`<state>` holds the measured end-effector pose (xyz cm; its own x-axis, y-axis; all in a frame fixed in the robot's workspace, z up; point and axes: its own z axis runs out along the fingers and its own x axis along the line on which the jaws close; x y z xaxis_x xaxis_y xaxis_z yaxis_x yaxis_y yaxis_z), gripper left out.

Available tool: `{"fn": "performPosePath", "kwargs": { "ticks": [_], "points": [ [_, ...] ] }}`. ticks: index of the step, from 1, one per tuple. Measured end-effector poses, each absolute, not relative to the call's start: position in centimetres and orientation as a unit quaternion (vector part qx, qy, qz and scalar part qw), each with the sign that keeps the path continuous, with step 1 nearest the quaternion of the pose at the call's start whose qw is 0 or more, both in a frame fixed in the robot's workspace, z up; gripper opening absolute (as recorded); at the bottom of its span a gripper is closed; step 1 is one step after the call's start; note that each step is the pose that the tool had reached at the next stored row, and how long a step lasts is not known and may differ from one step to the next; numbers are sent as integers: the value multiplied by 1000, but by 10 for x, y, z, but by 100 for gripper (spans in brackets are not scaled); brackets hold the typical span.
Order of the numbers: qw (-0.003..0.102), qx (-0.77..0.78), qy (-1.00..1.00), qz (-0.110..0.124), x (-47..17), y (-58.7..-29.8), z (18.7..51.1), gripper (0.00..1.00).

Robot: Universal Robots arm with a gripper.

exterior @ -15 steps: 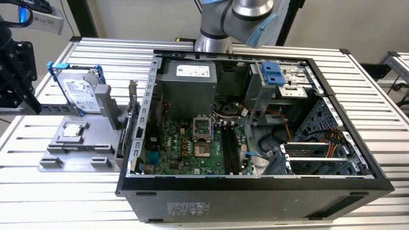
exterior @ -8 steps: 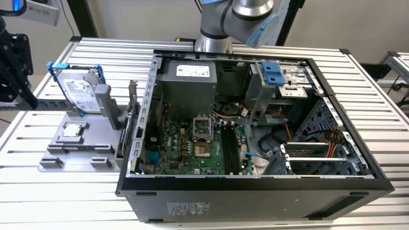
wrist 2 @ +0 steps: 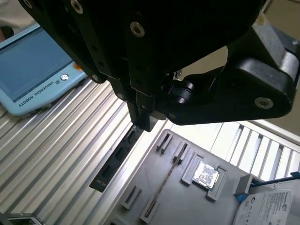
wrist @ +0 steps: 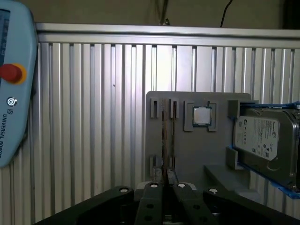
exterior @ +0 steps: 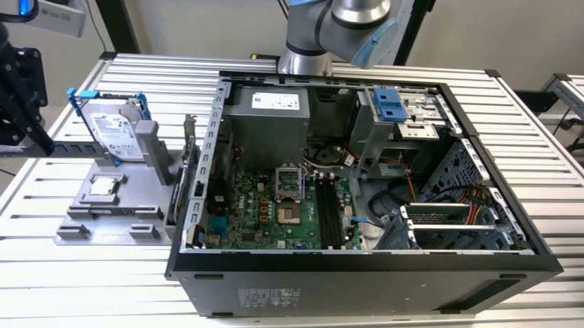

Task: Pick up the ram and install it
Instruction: 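Pick up the ram and move it above insertion slot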

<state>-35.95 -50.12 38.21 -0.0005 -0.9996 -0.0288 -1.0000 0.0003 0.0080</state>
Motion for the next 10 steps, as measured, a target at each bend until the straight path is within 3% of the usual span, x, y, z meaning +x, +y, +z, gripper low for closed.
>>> {"fn": "performPosePath", "kwargs": {
  "ticks": [10],
  "points": [
    [8,-707,707,13,-345,-501,382,0]
  ]
}}
